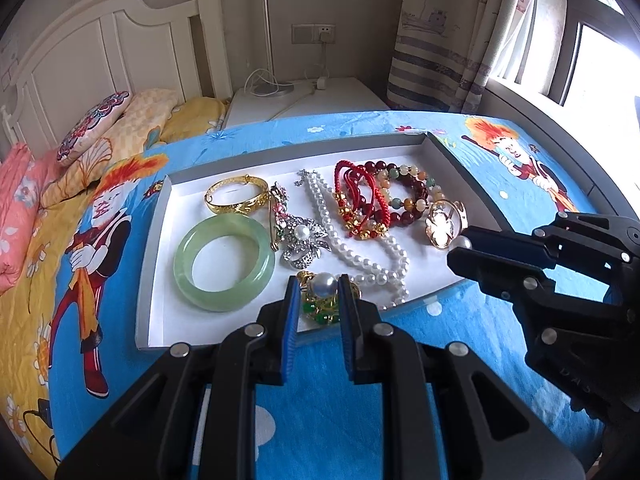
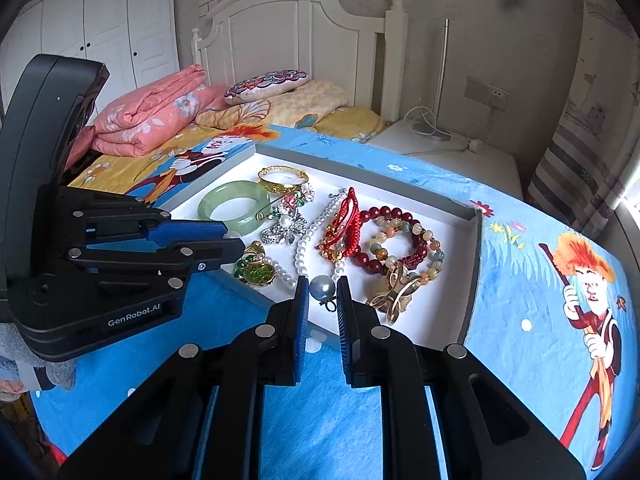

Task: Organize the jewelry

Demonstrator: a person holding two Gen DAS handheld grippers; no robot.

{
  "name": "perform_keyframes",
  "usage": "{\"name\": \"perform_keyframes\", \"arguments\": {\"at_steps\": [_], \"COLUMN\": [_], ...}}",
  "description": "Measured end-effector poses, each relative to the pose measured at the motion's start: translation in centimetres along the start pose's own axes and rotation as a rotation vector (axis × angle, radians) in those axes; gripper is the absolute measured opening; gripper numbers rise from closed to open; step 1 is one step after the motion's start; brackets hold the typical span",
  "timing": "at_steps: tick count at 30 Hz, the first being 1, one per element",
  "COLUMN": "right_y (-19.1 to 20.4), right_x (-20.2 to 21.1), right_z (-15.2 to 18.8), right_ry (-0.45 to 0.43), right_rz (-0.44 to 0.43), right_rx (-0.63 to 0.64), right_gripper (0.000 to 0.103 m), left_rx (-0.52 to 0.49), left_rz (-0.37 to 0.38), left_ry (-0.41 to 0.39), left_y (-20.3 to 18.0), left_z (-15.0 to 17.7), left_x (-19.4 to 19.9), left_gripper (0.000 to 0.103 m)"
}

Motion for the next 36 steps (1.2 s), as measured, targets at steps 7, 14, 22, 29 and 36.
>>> {"name": "perform_keyframes", "arguments": {"at_steps": [7, 14, 22, 29, 36], "right_y": [-1.2, -1.8, -1.5, -1.9, -2.5], "right_x": [-1.1, -2.7, -3.8, -4.5, -4.8], "right_z": [-0.5, -0.8, -0.7, -0.5, -0.3], "right_ry": [-0.006, 0.007, 0.02, 0.033, 0.038], "right_rz": [0.021, 0.032, 0.038, 0.053, 0.06], "right_rx": [-0.028, -0.046, -0.042, -0.043, -0.058], "right_gripper": [0.014, 0.014, 0.014, 0.014, 0.014], "left_rx": [-0.002, -0.001, -0.001, -0.001, -0.001], "left_rz": [-0.004, -0.009, -0.018, -0.029, -0.032], "left_ry": [-0.009, -0.007, 0.009, 0.014, 0.012], "left_y": [0.3, 0.7, 1.0, 1.3, 1.3], "left_z": [-1.0, -1.9, -1.9, -2.0, -2.2], "left_x": [-1.2, -2.9, -4.5, -5.4, -5.8], "left_gripper": [0.018, 0.018, 0.018, 0.018, 0.018]}}
Point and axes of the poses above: each gripper's, at about its wrist camera, not at the fingertips, and x roughly against the way its jaws point, y to its left, z to its underside, the point moved 8 cm from there along -x, roughly the way its jaws point, and after that the axes turned 13 degrees about -y, right-handed, at the moved point
